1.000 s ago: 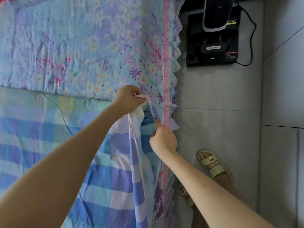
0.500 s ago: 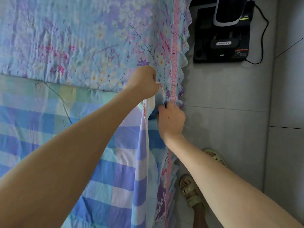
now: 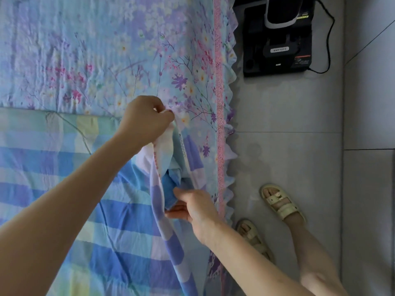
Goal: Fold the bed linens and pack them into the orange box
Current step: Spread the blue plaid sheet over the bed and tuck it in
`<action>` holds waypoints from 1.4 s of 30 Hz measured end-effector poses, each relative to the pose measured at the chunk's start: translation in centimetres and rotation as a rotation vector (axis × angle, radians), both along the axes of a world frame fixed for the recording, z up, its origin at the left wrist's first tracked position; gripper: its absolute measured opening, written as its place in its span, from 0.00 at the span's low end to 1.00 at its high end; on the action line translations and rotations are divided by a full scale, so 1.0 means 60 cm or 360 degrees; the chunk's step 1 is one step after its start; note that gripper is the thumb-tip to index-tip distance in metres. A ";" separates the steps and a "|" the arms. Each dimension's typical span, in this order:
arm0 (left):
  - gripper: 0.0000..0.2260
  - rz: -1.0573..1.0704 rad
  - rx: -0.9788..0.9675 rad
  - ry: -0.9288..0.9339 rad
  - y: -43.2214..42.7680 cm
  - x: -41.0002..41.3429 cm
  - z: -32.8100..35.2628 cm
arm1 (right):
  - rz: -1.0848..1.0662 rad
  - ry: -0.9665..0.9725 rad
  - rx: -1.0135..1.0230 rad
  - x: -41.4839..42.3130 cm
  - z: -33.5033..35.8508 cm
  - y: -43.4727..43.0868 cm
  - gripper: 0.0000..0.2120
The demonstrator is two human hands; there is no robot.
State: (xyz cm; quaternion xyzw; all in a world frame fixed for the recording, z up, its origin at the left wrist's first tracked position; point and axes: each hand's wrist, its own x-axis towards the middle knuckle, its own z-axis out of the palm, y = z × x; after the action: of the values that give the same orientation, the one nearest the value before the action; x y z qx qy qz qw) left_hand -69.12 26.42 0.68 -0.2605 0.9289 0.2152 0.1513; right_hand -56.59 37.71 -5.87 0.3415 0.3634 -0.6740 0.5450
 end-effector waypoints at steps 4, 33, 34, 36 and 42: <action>0.06 0.0134 0.0013 0.0114 -0.018 0.016 0.023 | 0.0058 0.0154 0.0085 0.001 0.016 -0.024 0.12; 0.12 0.0076 -0.0083 -0.0107 -0.034 0.232 -0.088 | 0.0407 0.1456 0.1210 0.048 -0.016 0.025 0.09; 0.13 -0.0023 -0.0126 0.0005 -0.008 0.240 -0.096 | 0.0376 0.1336 0.1230 0.031 -0.033 0.039 0.08; 0.15 -0.0256 -0.0211 0.0115 0.046 0.245 -0.124 | 0.0198 0.0976 0.1122 -0.005 -0.063 0.054 0.07; 0.16 -0.0256 -0.0398 -0.0083 0.094 0.191 -0.186 | -0.0051 0.0382 0.0572 -0.134 -0.105 0.039 0.14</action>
State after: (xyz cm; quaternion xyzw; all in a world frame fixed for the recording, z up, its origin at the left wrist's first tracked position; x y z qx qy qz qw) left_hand -57.66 32.08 -10.47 -0.2074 0.9621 0.0782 0.1585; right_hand -64.66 40.07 -12.15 0.3562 0.5346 -0.6427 0.4174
